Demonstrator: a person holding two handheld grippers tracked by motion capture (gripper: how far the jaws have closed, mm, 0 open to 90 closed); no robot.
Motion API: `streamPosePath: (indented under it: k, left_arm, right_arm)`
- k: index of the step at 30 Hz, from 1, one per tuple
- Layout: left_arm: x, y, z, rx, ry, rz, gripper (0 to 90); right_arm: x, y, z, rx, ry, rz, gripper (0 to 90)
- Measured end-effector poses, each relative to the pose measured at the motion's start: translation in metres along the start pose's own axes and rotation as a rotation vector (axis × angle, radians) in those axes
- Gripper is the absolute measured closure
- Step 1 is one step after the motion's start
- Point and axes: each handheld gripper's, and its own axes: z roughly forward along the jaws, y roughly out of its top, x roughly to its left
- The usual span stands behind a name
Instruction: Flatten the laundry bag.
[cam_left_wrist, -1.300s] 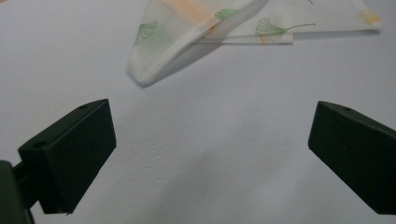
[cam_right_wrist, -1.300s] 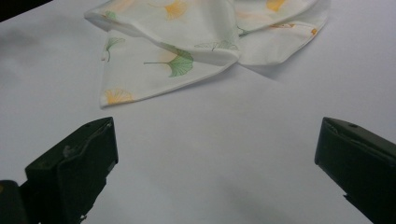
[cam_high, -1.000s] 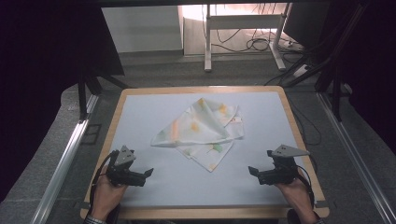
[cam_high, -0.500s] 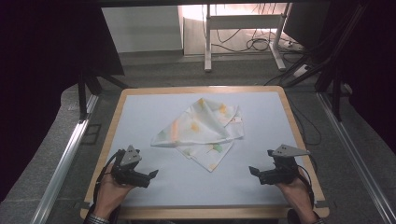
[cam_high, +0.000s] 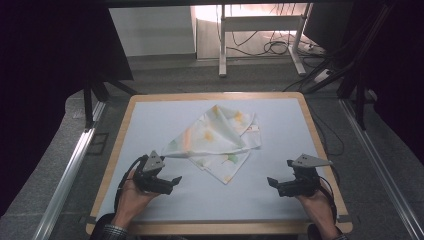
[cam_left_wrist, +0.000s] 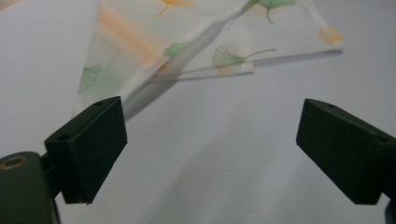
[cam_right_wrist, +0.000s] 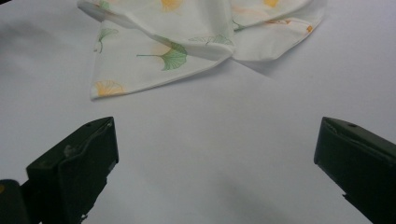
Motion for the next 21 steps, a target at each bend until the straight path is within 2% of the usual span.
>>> streamPosePath:
  k: [11, 12, 17, 21]
  left_arm:
    - [-0.008, 0.018, 0.02, -0.01, -0.055, 0.044, 17.0]
    - [-0.013, 0.024, 0.027, -0.014, -0.08, 0.057, 17.7]
    - [-0.025, 0.036, 0.047, 0.002, -0.134, 0.062, 18.1]
    - [-0.036, 0.045, 0.063, 0.017, -0.151, 0.082, 17.6]
  right_arm:
    - [-0.005, 0.0, 0.001, -0.004, -0.029, 0.019, 1.1]
    - [-0.005, 0.0, 0.001, -0.005, -0.033, 0.019, 1.1]
    - [-0.005, 0.0, 0.001, -0.002, -0.04, 0.018, 1.1]
    - [-0.006, 0.0, 0.001, 0.003, -0.039, 0.021, 1.1]
